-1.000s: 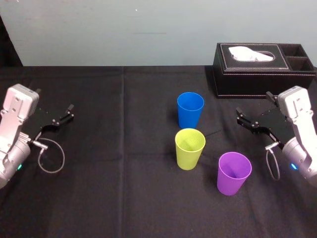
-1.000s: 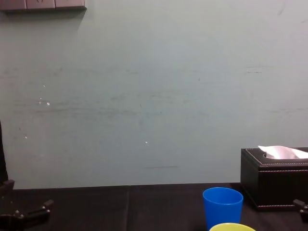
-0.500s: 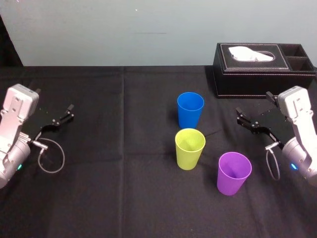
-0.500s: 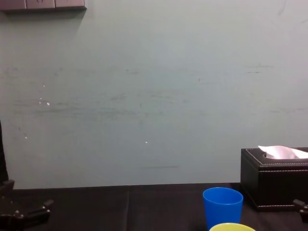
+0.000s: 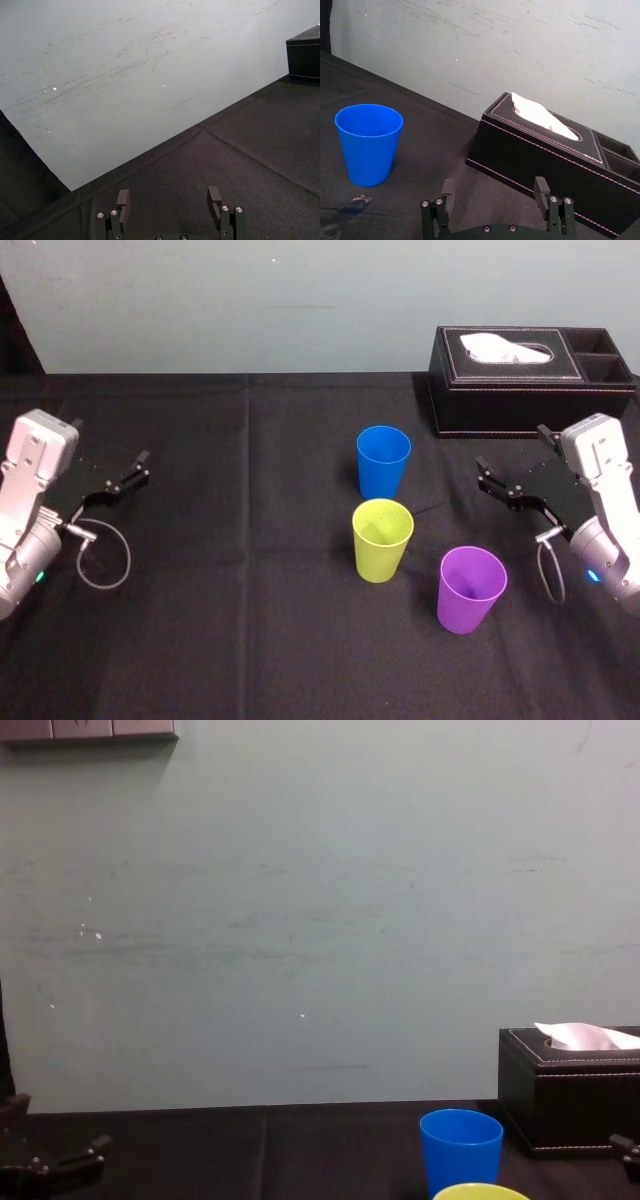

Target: Stack the three plastic cups sequentially using one hand.

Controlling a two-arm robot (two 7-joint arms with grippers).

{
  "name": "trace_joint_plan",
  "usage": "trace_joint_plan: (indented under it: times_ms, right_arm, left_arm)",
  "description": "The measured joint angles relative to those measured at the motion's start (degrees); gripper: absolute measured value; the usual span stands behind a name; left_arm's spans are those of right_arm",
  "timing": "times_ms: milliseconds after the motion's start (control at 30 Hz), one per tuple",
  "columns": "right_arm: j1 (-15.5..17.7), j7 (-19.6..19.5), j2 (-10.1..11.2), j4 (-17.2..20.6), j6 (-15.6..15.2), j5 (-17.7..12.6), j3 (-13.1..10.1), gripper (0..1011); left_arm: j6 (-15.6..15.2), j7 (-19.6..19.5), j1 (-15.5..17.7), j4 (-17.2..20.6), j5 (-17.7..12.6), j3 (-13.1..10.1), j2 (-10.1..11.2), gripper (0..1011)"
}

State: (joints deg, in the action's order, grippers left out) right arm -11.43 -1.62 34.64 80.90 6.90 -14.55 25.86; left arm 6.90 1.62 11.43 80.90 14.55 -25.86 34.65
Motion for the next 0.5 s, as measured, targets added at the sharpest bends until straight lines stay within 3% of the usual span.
trace_joint_plan:
  times_ms: [500]
  right_arm:
    - [0.0, 0.0, 0.0, 0.0, 0.0, 0.0, 0.0, 1002]
  left_arm:
    - [0.0, 0.0, 0.0, 0.0, 0.0, 0.0, 0.0, 1011]
